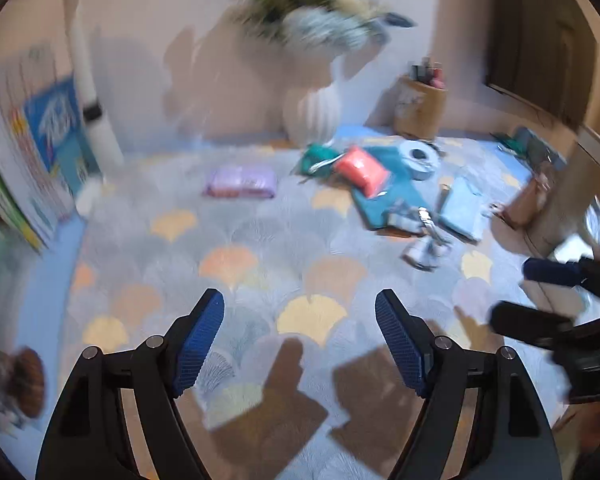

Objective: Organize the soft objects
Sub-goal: 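Move both open tools back over the bed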

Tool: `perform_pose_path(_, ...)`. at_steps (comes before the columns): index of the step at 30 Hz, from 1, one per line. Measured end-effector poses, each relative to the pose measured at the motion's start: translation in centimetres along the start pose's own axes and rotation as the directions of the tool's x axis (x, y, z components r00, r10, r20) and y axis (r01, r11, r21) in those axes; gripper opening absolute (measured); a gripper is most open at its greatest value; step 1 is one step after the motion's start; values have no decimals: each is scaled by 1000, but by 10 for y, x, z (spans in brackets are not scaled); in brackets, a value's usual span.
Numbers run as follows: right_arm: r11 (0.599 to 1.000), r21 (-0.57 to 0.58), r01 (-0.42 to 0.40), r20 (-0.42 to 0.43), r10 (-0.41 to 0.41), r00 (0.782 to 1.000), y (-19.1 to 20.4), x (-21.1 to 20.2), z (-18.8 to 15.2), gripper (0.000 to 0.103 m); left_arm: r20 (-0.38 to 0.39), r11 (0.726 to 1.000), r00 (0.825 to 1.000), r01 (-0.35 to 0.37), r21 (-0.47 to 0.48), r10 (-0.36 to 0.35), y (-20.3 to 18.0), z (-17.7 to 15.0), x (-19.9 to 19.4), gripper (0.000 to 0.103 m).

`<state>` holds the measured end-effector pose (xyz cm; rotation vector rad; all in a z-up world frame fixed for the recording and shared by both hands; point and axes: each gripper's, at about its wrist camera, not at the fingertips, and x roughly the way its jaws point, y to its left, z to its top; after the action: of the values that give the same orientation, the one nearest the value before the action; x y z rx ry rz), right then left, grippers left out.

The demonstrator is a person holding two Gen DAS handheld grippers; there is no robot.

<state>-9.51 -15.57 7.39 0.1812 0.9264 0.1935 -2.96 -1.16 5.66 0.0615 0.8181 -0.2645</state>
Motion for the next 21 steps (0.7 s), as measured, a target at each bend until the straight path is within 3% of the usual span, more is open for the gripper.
perform_pose_path(4, 994, -11, 106, -3, -106, 994, -1, 42, 4, 85, -21, 998, 999, -33, -61, 32, 23, -4, 28, 77)
perform_pose_path(11, 993, 117, 29, 0, -30, 1000, -38, 66, -4, 85, -75, 986, 997, -34, -165, 22, 43, -18, 64, 77)
perform_pose_path(13, 989, 145, 8, 15, -10, 1000, -48, 65, -8, 85, -47, 984, 999, -26, -176, 18, 46, -18, 59, 77)
perform_pose_path(16, 985, 173, -13, 35, 7, 999, -52, 60, -9, 85, -110, 979, 994, -41, -202, 18, 50, -16, 60, 77)
perform_pose_path(18, 987, 161, 4, -1, -3, 1000, -48, 58, -4, 85, -152, 976, 988, -33, -217, -1, 51, -6, 47, 75)
perform_pose_path(21, 993, 120, 11, -63, -3, 998, -40, 56, 14, 85, -113, 970, 992, 19, -242, -48, 55, 21, 21, 76)
